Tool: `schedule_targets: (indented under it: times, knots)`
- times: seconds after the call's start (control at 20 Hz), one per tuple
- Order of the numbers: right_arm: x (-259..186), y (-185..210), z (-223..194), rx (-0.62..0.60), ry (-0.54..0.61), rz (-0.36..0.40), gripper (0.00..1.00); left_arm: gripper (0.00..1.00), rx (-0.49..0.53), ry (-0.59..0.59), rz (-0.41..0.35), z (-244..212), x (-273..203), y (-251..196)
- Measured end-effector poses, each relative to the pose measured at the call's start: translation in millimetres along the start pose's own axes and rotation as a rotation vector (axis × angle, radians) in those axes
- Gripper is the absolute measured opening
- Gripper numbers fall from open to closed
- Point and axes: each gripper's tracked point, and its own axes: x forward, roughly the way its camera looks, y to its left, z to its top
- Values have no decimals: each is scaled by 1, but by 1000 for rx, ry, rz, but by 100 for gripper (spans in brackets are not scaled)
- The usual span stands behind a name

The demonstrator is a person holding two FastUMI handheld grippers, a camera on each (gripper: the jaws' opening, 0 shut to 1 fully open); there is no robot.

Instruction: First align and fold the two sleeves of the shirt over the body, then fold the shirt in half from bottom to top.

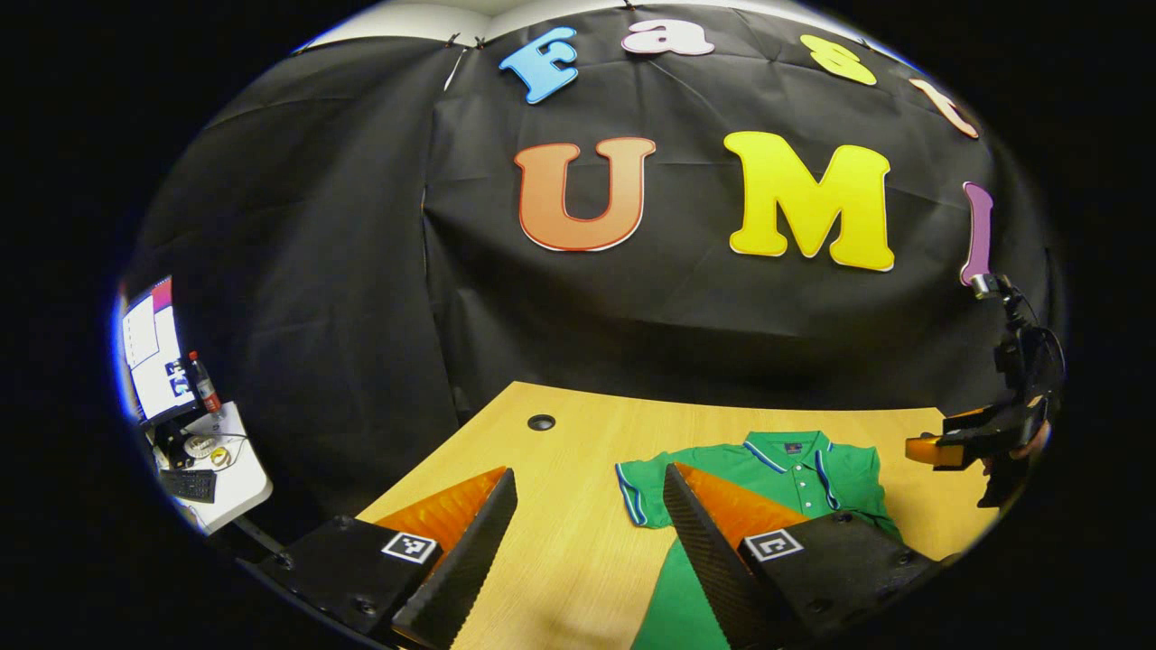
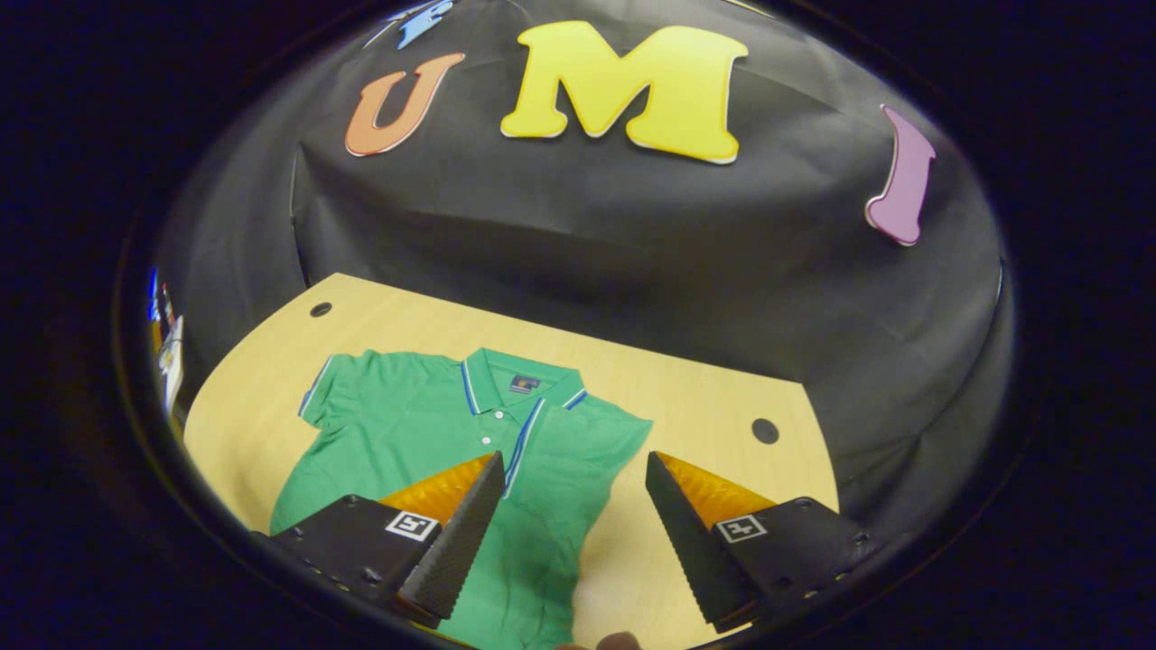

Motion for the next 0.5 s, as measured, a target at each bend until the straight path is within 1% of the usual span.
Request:
schedule_targets:
  times: [0.1,0.15,0.25,0.3,0.5]
  knots:
    - [-27,-7,0,20,-19,-1,95,100,18,7,-36,-1,17,-6]
    - [-38,-11,-2,25,-29,-7,98,100,25,13,-51,-1,25,-8]
    - [-61,-20,-8,29,-43,-23,95,100,30,27,-78,-4,43,-12]
    - [-71,-24,-13,35,-42,-26,97,100,33,31,-93,-7,55,-15]
    - [-98,-38,-35,72,-13,-40,95,100,35,89,-136,-31,99,-24]
